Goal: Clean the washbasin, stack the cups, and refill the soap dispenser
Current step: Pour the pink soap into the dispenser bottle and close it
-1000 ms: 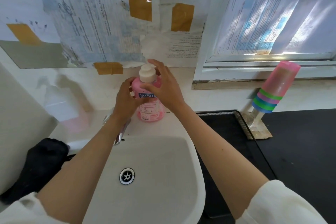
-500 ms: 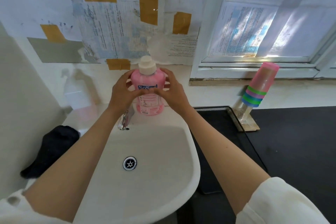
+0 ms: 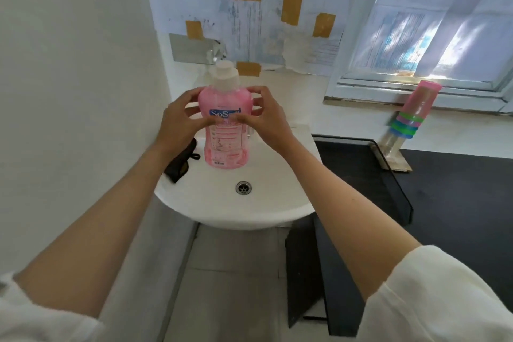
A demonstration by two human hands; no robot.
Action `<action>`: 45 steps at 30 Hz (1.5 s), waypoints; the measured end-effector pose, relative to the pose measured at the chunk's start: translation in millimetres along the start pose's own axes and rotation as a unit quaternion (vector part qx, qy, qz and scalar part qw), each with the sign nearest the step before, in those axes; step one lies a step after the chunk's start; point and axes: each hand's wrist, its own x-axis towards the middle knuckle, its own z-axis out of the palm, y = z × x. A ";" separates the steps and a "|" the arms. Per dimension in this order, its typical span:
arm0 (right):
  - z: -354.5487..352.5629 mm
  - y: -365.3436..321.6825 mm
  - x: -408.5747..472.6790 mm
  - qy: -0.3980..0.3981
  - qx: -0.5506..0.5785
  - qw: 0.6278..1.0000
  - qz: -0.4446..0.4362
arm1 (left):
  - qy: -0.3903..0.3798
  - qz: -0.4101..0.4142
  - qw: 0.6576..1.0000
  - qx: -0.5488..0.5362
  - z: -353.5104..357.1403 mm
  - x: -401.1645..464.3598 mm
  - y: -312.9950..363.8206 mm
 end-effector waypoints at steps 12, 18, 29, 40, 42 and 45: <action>77.9 -34.7 -93.8 -0.105 -0.012 0.994 -0.011 | 0.082 -0.054 0.994 0.046 -66.4 -135.9 -0.8; 110.8 -1.3 -143.0 -0.150 -0.015 0.988 0.028 | 0.063 -0.084 0.990 0.093 -67.4 -194.7 -43.6; 222.6 181.0 -203.9 -0.159 -0.031 0.984 0.075 | 0.042 -0.160 0.984 0.062 -23.3 -280.9 -238.5; 334.4 417.4 -243.8 -0.156 -0.049 0.984 0.073 | 0.125 -0.158 0.978 0.048 69.4 -350.6 -496.2; 354.9 456.6 -250.2 -0.158 -0.038 0.984 0.068 | 0.146 -0.148 0.976 0.063 83.5 -362.6 -537.7; 381.6 497.5 -254.1 -0.174 -0.033 0.982 0.060 | 0.195 -0.146 0.967 0.076 99.6 -376.2 -584.0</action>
